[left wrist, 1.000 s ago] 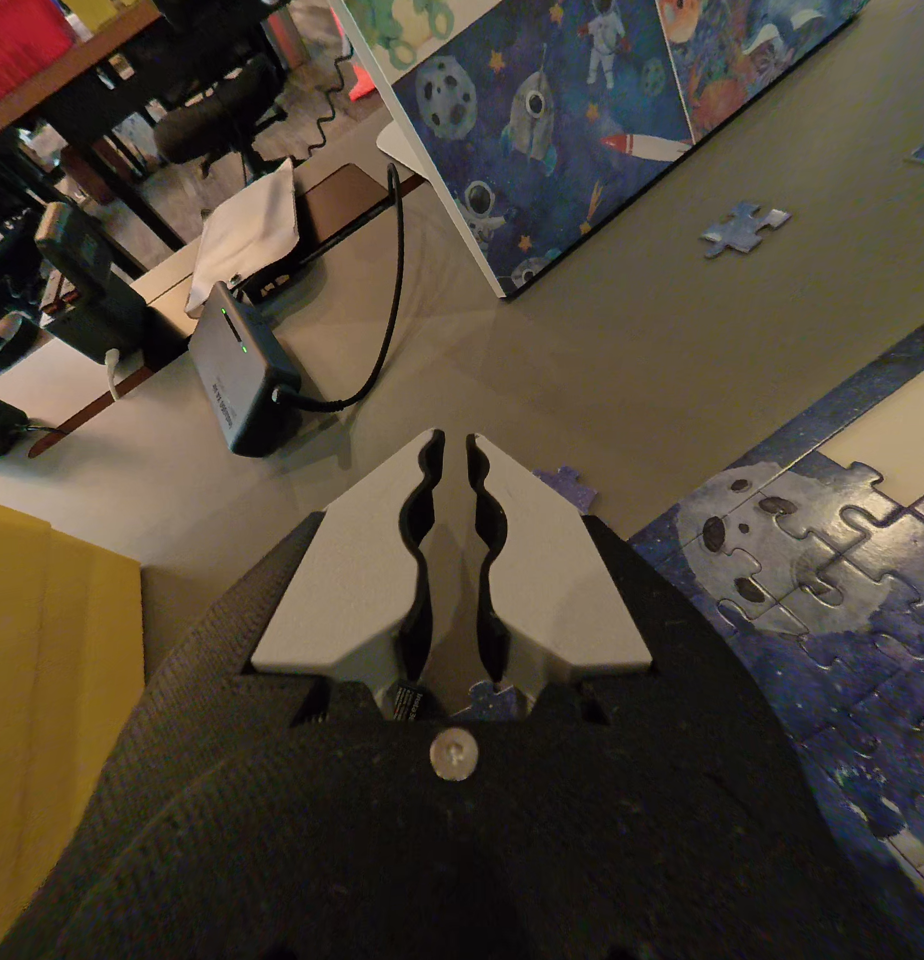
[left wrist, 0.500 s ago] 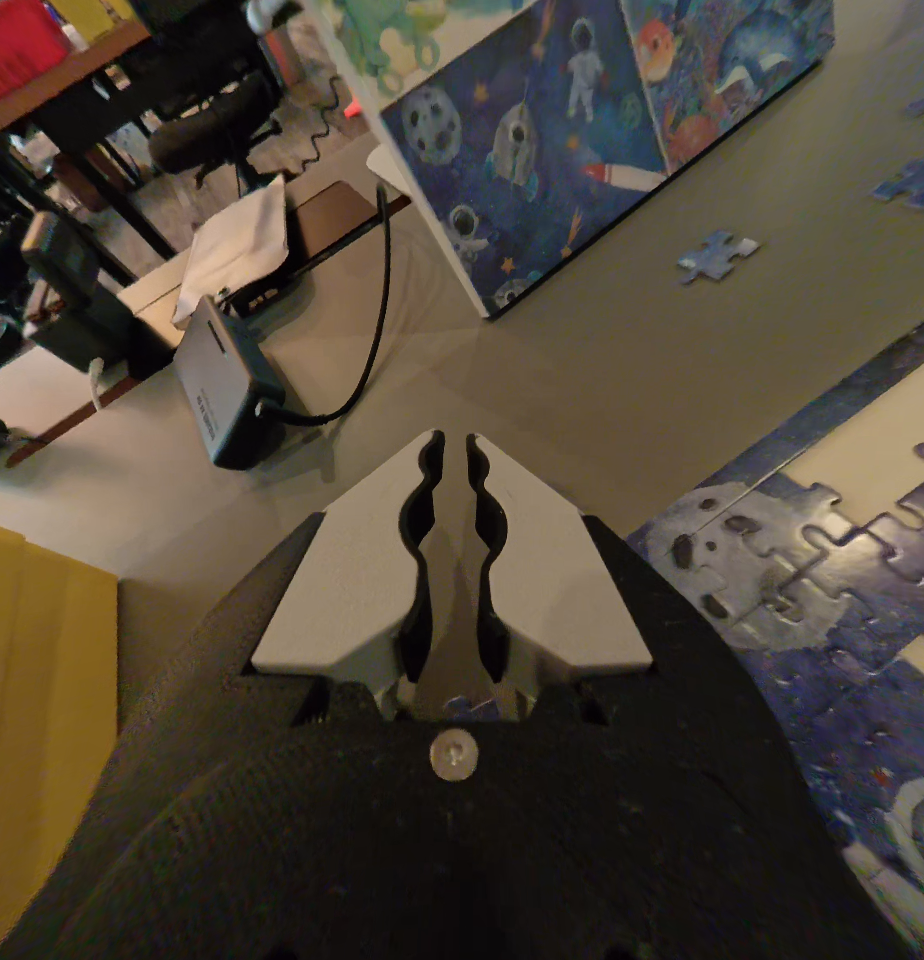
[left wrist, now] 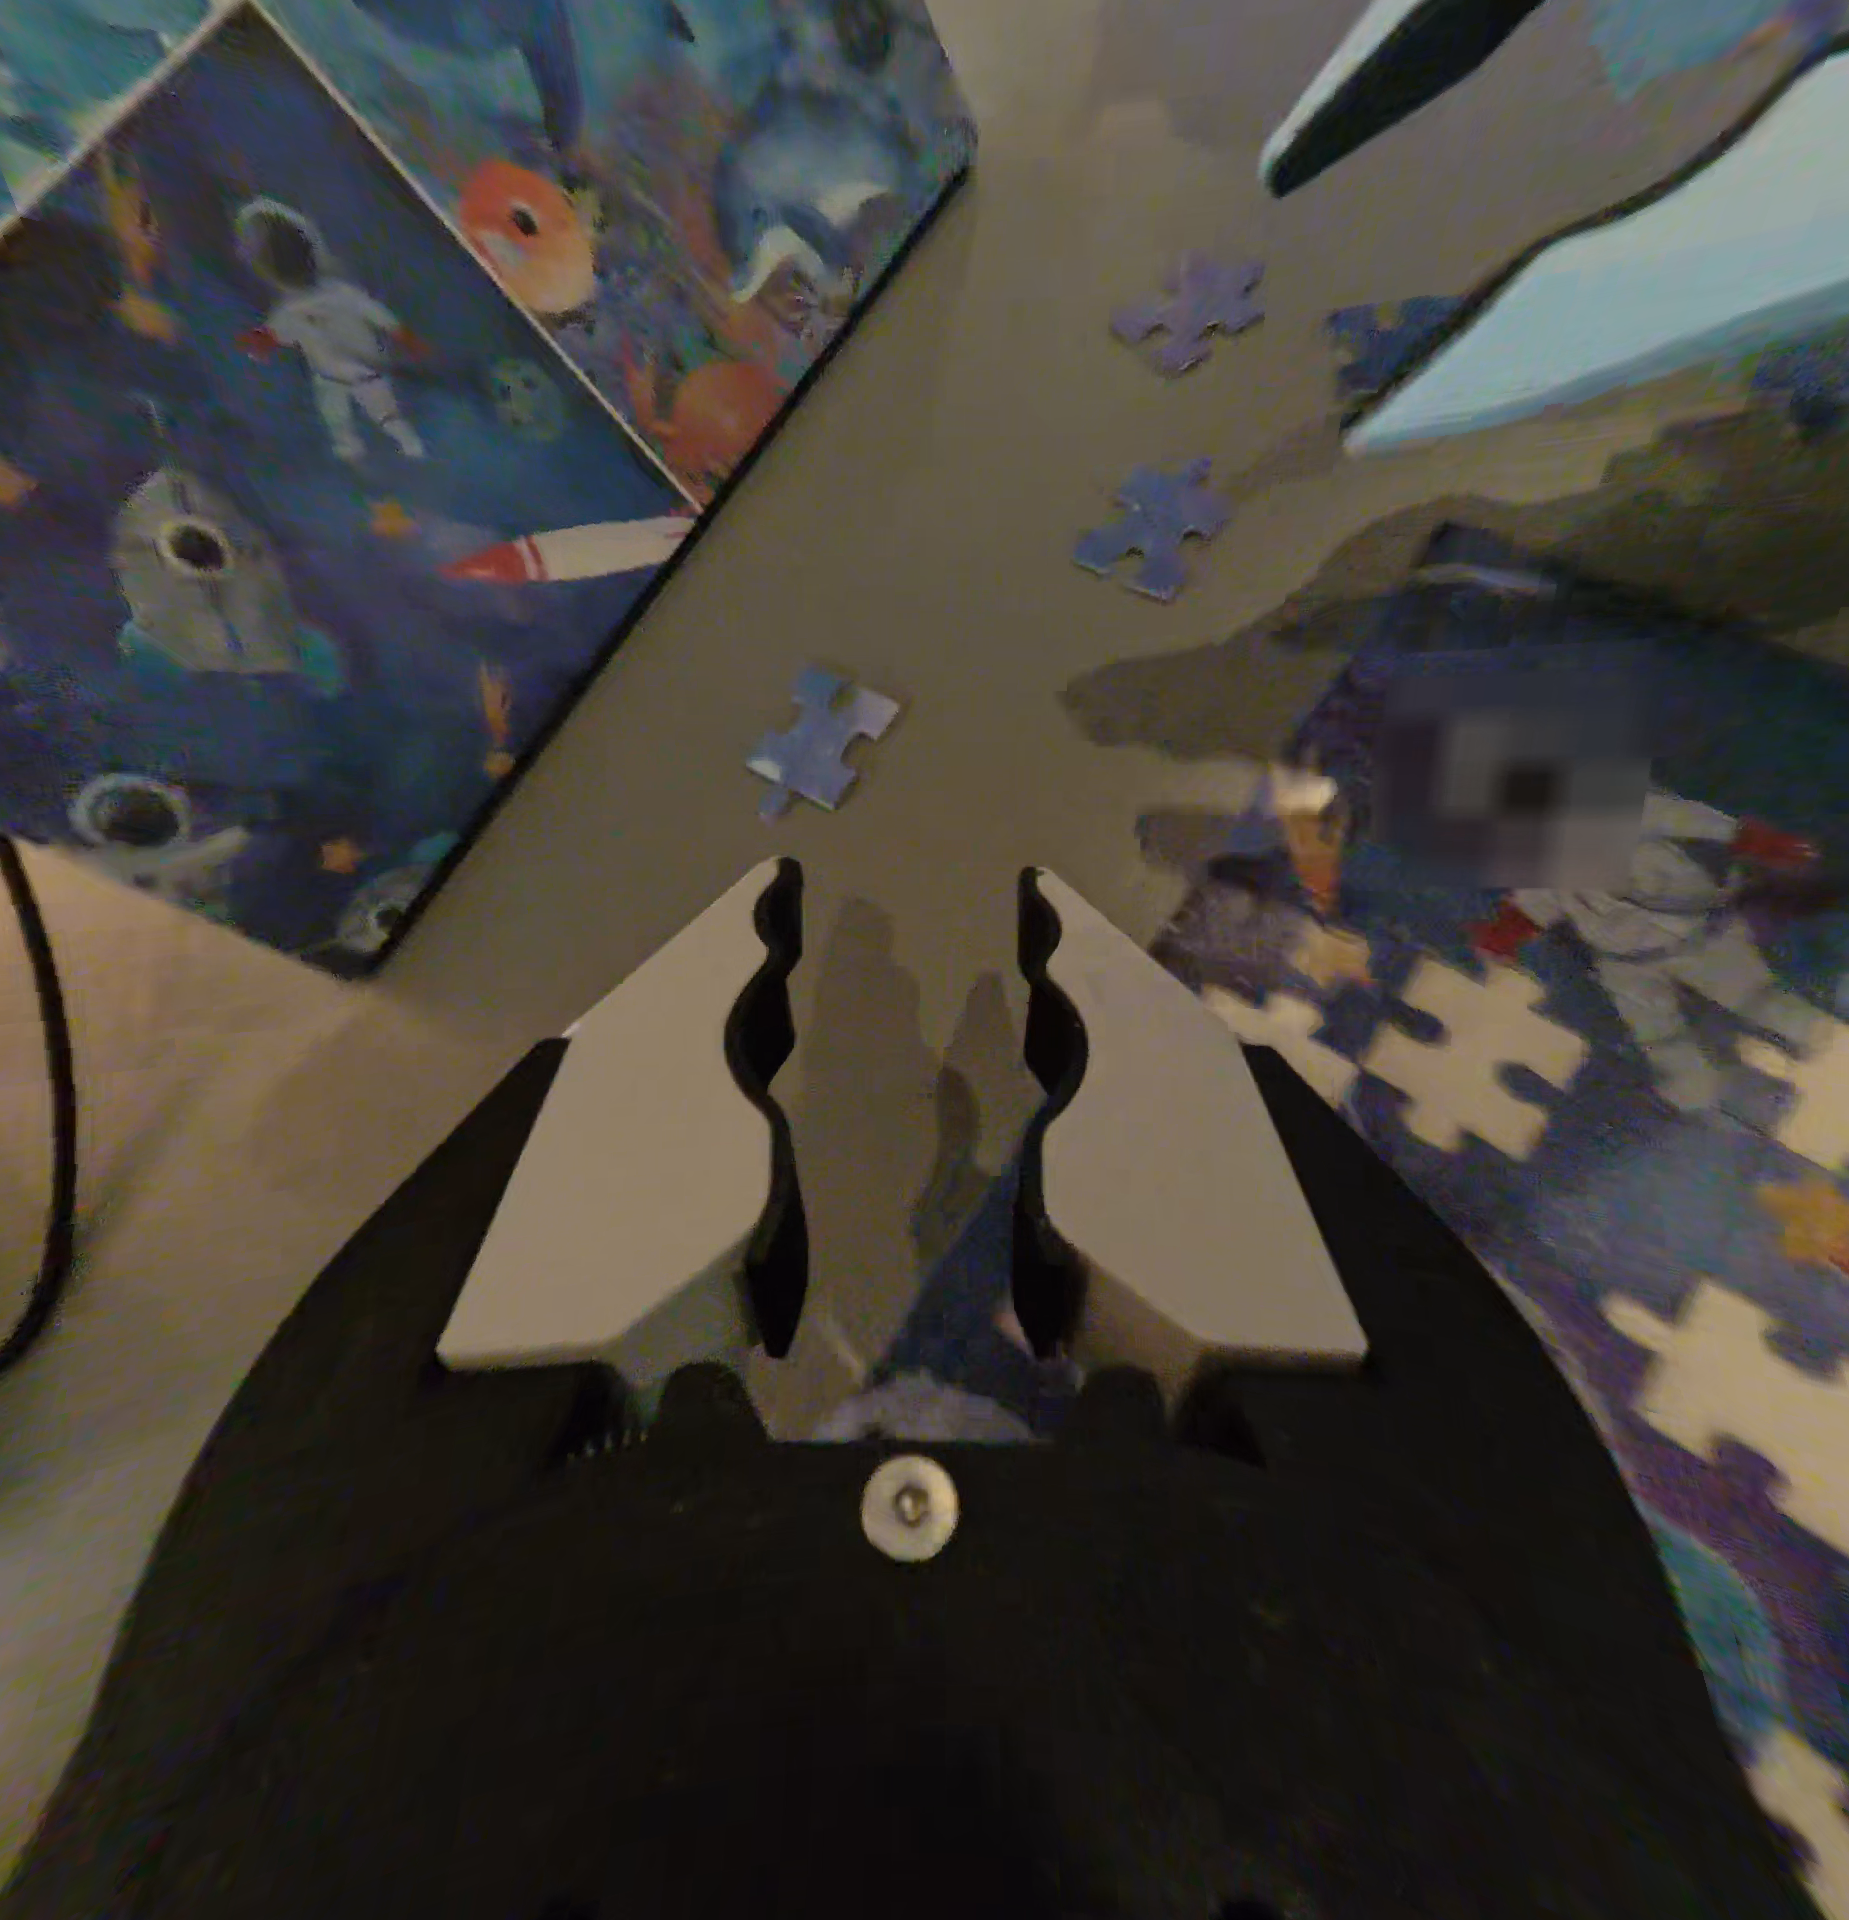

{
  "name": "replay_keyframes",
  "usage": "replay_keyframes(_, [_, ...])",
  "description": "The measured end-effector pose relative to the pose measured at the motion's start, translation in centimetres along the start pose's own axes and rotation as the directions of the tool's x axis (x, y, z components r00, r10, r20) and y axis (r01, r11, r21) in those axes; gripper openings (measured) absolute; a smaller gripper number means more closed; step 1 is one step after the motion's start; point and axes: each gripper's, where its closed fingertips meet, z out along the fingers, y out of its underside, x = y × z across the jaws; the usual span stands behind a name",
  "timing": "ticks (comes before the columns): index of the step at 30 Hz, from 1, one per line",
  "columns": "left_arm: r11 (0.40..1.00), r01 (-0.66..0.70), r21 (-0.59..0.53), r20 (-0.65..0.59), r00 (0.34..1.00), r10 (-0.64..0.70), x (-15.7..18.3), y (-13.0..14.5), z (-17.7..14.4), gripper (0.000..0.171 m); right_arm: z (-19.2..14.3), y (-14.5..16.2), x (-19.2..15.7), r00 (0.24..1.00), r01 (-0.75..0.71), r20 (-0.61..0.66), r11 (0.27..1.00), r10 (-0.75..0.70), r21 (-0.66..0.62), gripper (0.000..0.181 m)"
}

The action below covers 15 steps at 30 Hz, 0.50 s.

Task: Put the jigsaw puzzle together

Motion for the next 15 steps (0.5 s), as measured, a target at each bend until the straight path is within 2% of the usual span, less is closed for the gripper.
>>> replay_keyframes(3, [0.996,-0.057,-0.067,0.084,0.994,0.063,-1.9,-0.1,2.5,0.040,4.5,0.2,-1.2,0.987,0.093,0.142,0.992,-0.081,-0.080,0.035])
replay_keyframes(6, [0.996,-0.023,-0.091,0.090,0.995,0.031,-2.9,-0.2,4.2,0.040,8.1,1.3,-1.5,0.971,0.106,0.227,0.983,-0.071,-0.148,0.044])
replay_keyframes(11, [0.995,0.045,-0.094,0.058,0.998,-0.040,-3.4,-0.3,4.9,0.043,10.5,1.6,-1.1,0.953,-0.011,0.298,0.989,0.054,-0.144,0.059])
replay_keyframes(15, [0.993,0.035,-0.111,0.133,0.991,-0.020,-5.4,0.8,3.8,0.042,10.4,1.7,-2.1,0.919,-0.048,0.377,0.983,0.112,-0.175,0.067])
